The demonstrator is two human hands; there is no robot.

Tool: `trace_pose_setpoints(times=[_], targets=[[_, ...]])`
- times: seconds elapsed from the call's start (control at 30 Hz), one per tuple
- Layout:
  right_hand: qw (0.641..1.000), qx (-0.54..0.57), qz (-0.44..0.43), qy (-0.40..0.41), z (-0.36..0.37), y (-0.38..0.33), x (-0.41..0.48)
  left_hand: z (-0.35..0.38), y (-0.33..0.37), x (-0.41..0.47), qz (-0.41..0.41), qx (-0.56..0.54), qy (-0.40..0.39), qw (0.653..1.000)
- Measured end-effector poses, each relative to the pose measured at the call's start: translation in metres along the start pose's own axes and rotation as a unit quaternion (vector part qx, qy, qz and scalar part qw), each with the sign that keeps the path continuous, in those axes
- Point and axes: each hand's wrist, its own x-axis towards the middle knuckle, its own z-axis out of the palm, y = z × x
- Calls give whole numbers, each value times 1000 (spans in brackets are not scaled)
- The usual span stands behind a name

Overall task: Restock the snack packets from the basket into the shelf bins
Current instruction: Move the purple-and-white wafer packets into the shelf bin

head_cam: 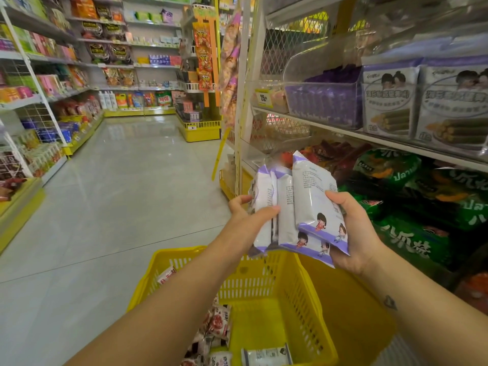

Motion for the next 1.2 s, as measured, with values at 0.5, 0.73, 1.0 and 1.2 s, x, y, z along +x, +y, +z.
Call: trace_pose_setpoints(times=[0.5,0.73,1.0,1.2], targets=[[975,-215,-41,27,5,-1,3,-9,6,-3,6,-142,-49,989],[950,-276,-111,100,11,11,4,-5,-16,4,25,6,-13,1000],[916,-342,-164,132,10,15,3,-5,-19,8,111,74,-8,991],[899,-374,-182,139,10,-3,-23,-2,-15,6,127,90,-26,988]])
